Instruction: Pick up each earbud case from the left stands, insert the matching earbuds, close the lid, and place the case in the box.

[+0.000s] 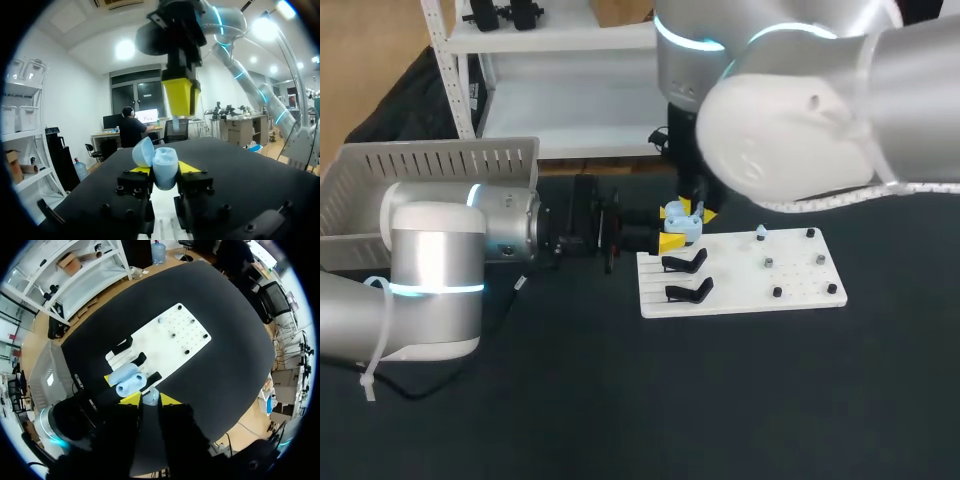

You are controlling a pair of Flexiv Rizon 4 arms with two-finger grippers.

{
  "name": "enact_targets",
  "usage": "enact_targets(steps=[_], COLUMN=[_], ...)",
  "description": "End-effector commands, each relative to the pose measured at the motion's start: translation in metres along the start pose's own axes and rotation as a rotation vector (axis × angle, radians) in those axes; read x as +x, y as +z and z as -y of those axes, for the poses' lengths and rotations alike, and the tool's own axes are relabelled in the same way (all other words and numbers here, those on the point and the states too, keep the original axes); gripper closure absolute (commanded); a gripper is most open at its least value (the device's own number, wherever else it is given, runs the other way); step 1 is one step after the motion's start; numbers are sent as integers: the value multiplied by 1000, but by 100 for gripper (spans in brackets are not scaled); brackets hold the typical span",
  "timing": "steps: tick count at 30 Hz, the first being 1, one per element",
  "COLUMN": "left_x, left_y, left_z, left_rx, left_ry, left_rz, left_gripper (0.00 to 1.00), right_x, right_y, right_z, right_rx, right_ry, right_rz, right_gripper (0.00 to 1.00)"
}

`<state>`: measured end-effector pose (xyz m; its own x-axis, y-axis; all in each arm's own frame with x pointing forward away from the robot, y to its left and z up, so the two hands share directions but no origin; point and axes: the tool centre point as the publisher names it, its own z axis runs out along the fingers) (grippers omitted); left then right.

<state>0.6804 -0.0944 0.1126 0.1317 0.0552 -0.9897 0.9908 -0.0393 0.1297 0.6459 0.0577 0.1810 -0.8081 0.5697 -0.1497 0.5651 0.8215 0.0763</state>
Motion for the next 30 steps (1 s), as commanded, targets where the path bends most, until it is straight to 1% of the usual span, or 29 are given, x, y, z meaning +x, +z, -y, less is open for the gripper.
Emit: enact_targets(steps=[1,14,30], left_x=[0,0,0], left_y=[0,0,0], left_z=[0,0,0], left_rx=[-2,-2,-2], left_ry=[1,1,1], left_rz=[2,2,2], left_gripper=[100,100,100], right_x=[0,-4,-2], right_y=[3,11,18], right_z=[-12,-15,-20], right_rx=[29,29,35], right_ry=[9,20,8], right_rz=[3,0,-25], right_gripper=[100,100,100])
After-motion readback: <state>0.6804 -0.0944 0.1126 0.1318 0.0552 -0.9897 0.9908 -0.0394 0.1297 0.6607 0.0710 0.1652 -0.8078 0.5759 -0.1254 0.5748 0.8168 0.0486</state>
